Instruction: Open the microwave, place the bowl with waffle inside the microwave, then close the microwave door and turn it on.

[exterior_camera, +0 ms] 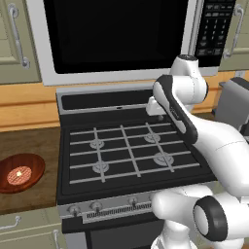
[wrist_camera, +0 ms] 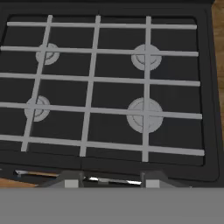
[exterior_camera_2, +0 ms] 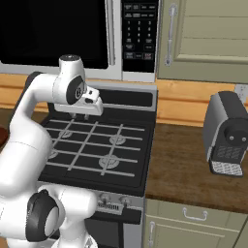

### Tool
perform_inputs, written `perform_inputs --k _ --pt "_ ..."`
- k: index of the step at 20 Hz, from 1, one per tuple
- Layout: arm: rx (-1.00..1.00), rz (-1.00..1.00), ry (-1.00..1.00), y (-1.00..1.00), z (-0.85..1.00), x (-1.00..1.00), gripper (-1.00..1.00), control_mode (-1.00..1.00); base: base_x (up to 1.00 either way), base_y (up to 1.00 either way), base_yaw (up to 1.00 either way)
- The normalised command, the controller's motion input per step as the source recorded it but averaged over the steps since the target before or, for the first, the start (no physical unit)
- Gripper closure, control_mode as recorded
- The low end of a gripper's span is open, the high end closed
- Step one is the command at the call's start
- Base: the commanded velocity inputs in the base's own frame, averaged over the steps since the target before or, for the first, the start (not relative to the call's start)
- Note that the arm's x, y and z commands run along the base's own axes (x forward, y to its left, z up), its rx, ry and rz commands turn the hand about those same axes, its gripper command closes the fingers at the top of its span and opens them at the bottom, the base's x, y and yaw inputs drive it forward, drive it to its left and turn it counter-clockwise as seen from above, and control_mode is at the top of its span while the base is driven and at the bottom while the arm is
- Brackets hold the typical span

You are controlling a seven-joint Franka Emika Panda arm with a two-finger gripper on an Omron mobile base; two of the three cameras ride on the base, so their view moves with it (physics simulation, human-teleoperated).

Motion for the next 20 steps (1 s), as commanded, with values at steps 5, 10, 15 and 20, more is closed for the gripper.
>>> perform_inputs --k 5,10,15,20 --pt "0.03 -0.04 0.0 -0.12 -0.01 -0.04 -1.0 -1.0 0.0 0.0 0.0" --pt "0.27 -0.18 -0.19 0.0 -0.01 -0.01 -1.0 -1.0 0.0 0.0 0.0" --pt "0.5 -0.3 -0.22 -0.05 0.38 -0.06 -1.0 -1.0 0.0 0.0 0.0" --pt "0.56 -0.29 -0.08 -0.1 0.49 0.0 -1.0 -1.0 0.0 0.0 0.0"
